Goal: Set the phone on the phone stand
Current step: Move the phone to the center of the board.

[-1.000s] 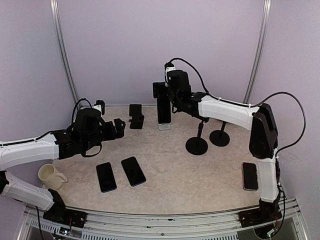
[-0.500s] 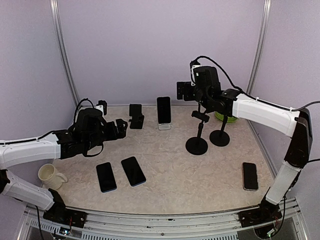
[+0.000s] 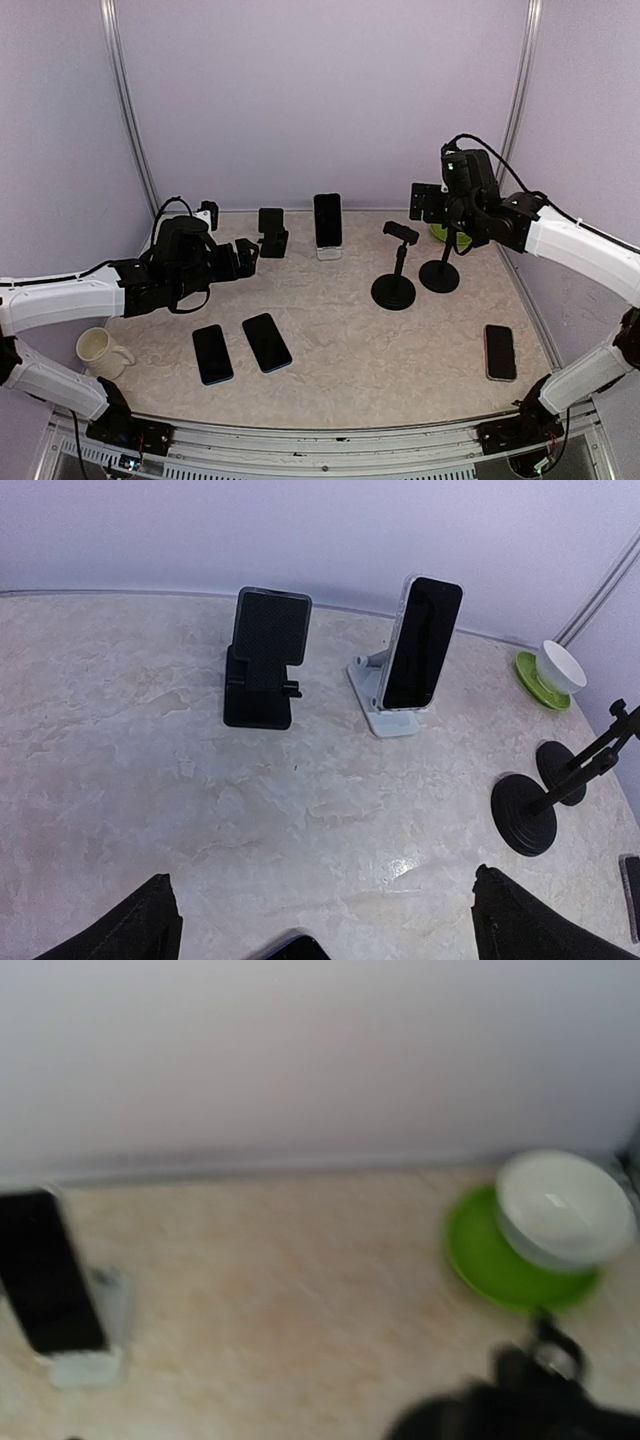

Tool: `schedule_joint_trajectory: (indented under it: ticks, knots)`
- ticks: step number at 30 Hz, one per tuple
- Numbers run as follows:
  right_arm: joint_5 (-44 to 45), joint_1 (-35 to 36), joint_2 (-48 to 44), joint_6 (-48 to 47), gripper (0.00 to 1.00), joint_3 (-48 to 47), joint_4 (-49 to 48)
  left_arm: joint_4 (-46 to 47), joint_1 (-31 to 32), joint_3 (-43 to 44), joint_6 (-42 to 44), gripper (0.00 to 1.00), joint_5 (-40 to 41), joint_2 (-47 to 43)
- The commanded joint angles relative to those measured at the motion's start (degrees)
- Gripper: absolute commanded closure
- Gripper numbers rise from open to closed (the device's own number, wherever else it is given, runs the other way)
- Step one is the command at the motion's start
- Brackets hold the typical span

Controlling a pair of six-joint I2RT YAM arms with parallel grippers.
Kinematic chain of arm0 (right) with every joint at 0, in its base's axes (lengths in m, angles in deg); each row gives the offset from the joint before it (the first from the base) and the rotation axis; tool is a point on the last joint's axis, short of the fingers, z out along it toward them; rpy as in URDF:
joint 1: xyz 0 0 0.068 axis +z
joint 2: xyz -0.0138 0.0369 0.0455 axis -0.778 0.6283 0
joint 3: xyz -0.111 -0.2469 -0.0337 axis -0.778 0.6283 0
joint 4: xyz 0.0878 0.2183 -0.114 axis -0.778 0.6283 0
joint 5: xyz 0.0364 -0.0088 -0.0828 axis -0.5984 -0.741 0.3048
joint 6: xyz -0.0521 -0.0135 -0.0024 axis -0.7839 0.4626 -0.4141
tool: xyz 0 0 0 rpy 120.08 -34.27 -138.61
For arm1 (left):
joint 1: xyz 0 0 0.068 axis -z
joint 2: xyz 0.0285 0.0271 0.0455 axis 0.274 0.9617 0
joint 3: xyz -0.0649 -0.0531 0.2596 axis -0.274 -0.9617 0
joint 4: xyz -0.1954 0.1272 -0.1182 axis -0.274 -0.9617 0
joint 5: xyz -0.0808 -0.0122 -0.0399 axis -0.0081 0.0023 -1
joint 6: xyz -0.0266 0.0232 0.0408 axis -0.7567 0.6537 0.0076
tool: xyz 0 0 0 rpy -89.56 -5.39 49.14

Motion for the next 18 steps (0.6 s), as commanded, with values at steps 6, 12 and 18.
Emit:
schedule_joint_trajectory:
  ticks: [6, 12, 18]
  knots:
    - [-1.8, -4.0, -11.7, 10.8, 0.0, 9.7, 12.9, 2.6, 0.3, 2.4, 1.3, 0.01, -1.0, 1.7]
    - [-7.3, -8.0, -13.8, 14.4, 0.0, 14.4, 17.4, 3.2, 0.3, 2.9, 1.5, 0.01, -1.5, 2.8]
    - [-16.2, -13.2, -11.6, 17.0, 0.0, 19.9, 19.8, 3.4, 0.3, 2.8, 1.7, 0.01, -1.3, 3.3]
